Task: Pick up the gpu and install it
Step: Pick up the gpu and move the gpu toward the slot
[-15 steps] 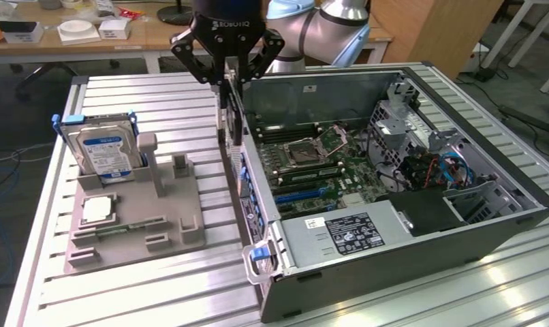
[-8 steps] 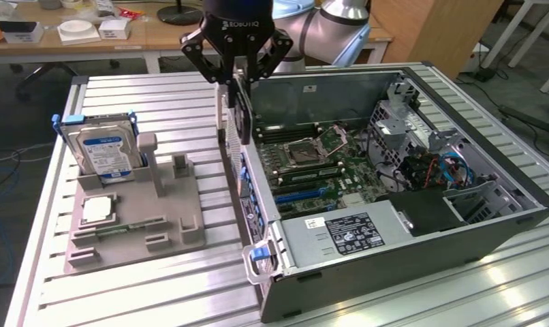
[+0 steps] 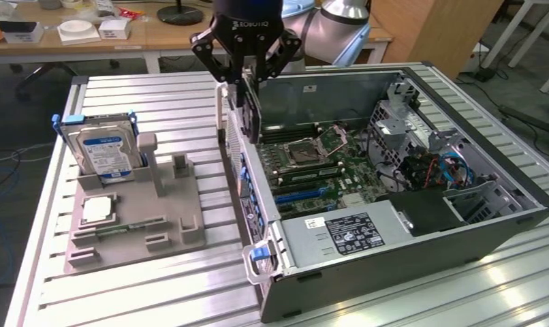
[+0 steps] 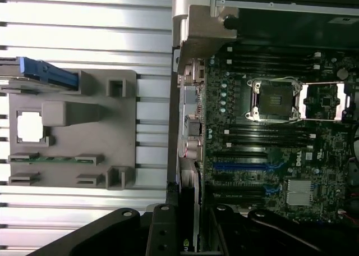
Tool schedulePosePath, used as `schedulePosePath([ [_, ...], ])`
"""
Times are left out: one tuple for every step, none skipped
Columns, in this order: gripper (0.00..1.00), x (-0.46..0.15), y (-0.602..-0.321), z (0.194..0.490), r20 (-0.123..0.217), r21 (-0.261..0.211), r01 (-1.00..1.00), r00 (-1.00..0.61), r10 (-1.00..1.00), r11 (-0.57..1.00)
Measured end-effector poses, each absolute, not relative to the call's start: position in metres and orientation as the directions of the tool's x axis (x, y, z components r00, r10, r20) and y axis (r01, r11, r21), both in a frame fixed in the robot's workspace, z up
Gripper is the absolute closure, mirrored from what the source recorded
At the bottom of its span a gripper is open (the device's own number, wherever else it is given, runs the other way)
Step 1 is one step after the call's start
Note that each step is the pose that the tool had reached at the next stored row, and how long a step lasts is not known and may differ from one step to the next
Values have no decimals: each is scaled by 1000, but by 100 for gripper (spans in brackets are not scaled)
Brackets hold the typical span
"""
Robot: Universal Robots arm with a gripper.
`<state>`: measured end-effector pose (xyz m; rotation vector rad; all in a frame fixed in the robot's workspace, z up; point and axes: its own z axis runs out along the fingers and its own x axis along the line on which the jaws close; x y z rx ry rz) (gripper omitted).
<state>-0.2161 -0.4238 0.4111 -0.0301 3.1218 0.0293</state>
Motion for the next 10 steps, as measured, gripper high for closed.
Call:
schedulePosePath([
  [73, -215, -424, 411, -20, 19, -20, -1000, -19, 1000],
  [73, -213, -424, 411, -20, 19, -19, -1000, -19, 1000],
  [73, -212, -424, 411, -20, 19, -19, -1000, -19, 1000],
  [73, -210, -424, 411, -20, 19, -19, -1000, -19, 1000],
  [73, -209, -424, 411, -20, 19, -19, -1000, -19, 1000],
  [73, -207, -424, 411, -20, 19, -19, -1000, -19, 1000],
  [73, -206, -424, 411, -20, 19, -19, -1000, -19, 1000],
  [73, -204, -424, 411, -20, 19, -20, -1000, -19, 1000],
  [73, -203, -424, 411, -20, 19, -19, -1000, -19, 1000],
  [73, -201, -424, 411, -20, 19, -19, -1000, -19, 1000],
])
